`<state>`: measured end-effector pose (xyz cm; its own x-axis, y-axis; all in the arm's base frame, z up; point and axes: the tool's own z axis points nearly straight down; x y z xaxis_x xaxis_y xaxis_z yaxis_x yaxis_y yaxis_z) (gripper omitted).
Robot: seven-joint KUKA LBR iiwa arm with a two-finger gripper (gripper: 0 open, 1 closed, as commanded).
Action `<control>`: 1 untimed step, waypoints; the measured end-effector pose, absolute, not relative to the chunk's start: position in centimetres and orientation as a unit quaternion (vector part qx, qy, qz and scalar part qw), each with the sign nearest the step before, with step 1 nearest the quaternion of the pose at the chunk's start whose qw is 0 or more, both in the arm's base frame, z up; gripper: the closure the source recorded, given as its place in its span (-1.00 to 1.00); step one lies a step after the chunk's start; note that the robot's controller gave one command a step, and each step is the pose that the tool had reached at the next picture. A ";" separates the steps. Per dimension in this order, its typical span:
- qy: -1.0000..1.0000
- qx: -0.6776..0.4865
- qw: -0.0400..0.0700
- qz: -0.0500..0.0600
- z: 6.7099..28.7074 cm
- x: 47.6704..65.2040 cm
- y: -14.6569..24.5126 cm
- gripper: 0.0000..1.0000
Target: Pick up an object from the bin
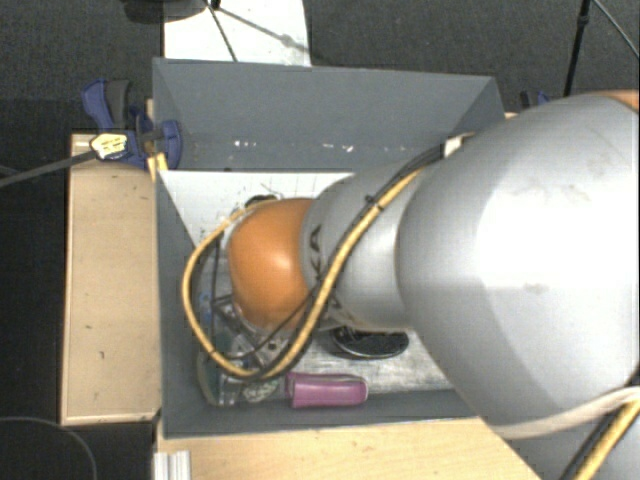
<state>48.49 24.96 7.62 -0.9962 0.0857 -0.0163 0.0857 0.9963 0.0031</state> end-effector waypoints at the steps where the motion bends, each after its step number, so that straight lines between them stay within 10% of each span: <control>1: 0.989 0.145 0.002 0.001 10.2 51.4 22.3 -1.00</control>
Offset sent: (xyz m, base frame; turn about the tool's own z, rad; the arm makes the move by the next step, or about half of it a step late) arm 0.0274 -0.0257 0.0238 0.2040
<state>51.42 22.32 10.16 -0.9580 0.2866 -0.0036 0.2866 0.9580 0.0019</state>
